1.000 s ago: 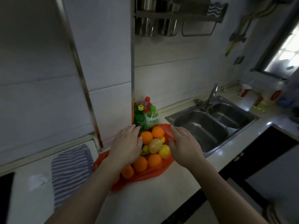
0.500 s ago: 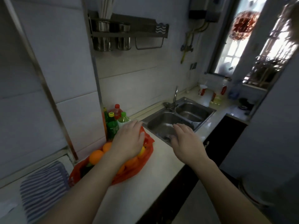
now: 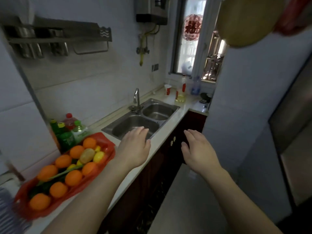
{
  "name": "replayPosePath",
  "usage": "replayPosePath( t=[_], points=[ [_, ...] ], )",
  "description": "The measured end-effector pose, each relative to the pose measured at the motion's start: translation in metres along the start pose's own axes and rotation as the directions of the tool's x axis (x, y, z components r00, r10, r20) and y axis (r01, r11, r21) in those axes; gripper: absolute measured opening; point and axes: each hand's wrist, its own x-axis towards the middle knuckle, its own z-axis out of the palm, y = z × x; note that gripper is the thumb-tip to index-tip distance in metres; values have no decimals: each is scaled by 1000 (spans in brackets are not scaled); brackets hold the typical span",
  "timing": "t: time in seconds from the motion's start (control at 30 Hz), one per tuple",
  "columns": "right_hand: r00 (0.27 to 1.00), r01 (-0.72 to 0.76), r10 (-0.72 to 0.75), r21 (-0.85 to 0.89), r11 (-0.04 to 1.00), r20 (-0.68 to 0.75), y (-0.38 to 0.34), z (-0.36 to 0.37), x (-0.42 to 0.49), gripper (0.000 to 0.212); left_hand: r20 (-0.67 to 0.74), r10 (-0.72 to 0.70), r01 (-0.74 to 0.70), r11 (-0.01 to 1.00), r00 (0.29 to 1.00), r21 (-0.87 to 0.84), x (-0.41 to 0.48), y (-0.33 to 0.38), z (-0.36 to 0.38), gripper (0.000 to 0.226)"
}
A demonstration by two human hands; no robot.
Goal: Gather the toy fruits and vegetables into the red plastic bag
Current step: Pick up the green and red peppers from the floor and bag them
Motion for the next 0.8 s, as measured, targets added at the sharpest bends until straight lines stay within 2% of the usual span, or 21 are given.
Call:
replayPosePath(
  t=[0.2, 0.4, 0.57, 0.8],
  points=[
    [992, -128, 129, -38, 991, 3, 69, -31, -40, 51, 10, 141, -141, 989, 990, -40, 10, 75, 29, 41],
    [965, -261, 259, -67, 963, -36, 119, -50, -64, 50, 74, 245, -237, 966, 967, -108, 34, 126, 58, 48],
    [918, -392, 383, -89, 915, -103, 150, -56, -81, 56, 120, 357, -336, 927, 926, -165, 61, 165, 79, 50],
    [830, -548, 515, -145, 824, -214, 178, -67, -83, 40, 146, 530, -497, 842, 835, -211, 115, 205, 108, 50]
  ],
)
